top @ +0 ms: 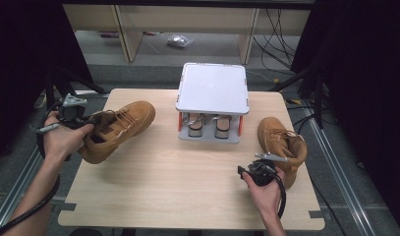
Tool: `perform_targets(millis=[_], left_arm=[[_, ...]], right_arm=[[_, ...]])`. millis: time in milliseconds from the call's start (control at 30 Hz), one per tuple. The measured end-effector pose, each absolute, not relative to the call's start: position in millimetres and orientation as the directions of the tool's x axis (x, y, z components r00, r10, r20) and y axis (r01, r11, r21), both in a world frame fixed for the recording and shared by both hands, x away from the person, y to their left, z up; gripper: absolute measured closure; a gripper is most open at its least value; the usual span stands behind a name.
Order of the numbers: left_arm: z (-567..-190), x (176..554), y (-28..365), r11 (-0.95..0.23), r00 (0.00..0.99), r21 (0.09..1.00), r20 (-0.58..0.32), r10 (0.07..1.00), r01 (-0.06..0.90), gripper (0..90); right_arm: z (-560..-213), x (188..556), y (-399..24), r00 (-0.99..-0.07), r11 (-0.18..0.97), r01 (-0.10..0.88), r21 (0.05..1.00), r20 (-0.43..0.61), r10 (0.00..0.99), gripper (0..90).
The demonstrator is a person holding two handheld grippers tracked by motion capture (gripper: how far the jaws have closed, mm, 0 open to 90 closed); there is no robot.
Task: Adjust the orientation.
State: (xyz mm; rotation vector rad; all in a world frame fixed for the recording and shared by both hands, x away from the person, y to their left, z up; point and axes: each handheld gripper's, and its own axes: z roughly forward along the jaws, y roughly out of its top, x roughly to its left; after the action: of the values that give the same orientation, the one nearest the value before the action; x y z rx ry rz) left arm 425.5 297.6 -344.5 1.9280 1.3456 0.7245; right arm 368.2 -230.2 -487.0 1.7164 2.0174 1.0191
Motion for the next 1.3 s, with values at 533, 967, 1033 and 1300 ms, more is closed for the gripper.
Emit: perform_targets(millis=[533, 967, 1033, 1300], left_arm=[[-334.1, 438.9, 288.9, -0.236, 0.317, 0.790, 0.055, 0.947, 0.566, 83.1], [-325.9, 445.3, 284.5, -0.240, 0.314, 0.796, 0.066, 0.947, 0.556, 83.1], [-324.4, 446.1, 283.6, -0.245, 0.315, 0.796, 0.072, 0.946, 0.553, 83.1], [-319.8, 450.2, 283.5, -0.243, 0.314, 0.797, 0.071, 0.947, 0.552, 83.1]], right_arm=[[-488.4, 367.3, -230.2, -0.256, 0.033, 0.728, 0.685, 0.227, 0.940, 49.2], [-489.3, 367.4, -229.6, -0.259, 0.034, 0.727, 0.686, 0.228, 0.939, 49.2], [-488.3, 366.5, -228.5, -0.248, 0.029, 0.736, 0.676, 0.230, 0.941, 49.2], [-490.3, 367.8, -227.7, -0.265, 0.042, 0.728, 0.685, 0.224, 0.938, 49.2]])
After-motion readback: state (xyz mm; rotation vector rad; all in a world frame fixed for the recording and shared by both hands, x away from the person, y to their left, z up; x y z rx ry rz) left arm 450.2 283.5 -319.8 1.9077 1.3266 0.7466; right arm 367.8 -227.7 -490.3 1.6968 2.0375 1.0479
